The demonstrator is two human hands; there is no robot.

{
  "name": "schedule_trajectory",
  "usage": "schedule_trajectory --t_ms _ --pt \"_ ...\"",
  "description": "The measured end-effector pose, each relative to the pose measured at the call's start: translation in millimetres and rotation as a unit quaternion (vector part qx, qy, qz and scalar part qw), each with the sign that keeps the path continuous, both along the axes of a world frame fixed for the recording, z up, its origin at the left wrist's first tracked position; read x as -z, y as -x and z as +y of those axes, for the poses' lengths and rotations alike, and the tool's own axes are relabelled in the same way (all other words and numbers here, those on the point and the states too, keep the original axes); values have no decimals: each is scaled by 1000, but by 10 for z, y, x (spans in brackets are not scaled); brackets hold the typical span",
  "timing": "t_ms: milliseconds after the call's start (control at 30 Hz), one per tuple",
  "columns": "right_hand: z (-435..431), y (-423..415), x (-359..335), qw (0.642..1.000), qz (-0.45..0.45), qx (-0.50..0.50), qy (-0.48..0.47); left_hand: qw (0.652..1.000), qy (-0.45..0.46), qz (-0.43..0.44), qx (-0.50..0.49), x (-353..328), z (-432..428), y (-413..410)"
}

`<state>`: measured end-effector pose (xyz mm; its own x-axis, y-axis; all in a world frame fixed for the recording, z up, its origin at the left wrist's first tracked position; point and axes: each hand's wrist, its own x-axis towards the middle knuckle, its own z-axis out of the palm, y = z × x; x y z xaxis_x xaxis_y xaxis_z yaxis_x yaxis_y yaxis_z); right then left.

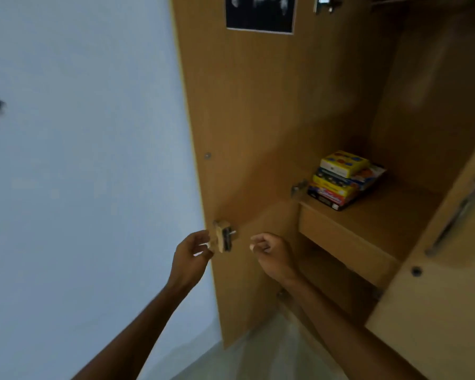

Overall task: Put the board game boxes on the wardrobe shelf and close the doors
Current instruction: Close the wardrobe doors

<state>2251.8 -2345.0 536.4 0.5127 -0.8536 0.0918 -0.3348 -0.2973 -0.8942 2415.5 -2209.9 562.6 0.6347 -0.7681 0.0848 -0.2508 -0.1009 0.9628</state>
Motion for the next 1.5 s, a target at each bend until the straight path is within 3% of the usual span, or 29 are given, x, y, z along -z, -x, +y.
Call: schedule_trajectory --t_ms 200,300,500,733,900,1000,1167,1500 --pt "-145 -715 -397 998 -26 23 42 999 -10 -48 -7 -444 -437 -702" --pt "-224 -958 -486 995 -38 55 68 997 2 -43 57 -581 -730 -910" --pt "-236 -887 -453 990 -45 117 71 990 87 29 104 -562 -802 -961" --pt "73 -508 -472 980 -66 176 62 955 117 41 269 -523 -793 -782" --pt "267 -144 -522 942 -23 294 159 957 117 27 265 -434 -1100 -390" --pt "286 90 -536 919 32 352 177 932 128 -8 340 -430 -1272 -51" --pt "254 579 -494 876 74 432 202 903 123 15 412 -403 -1516 407" --pt "-270 1703 -513 798 171 511 271 874 81 26 478 -322 -2243 1601"
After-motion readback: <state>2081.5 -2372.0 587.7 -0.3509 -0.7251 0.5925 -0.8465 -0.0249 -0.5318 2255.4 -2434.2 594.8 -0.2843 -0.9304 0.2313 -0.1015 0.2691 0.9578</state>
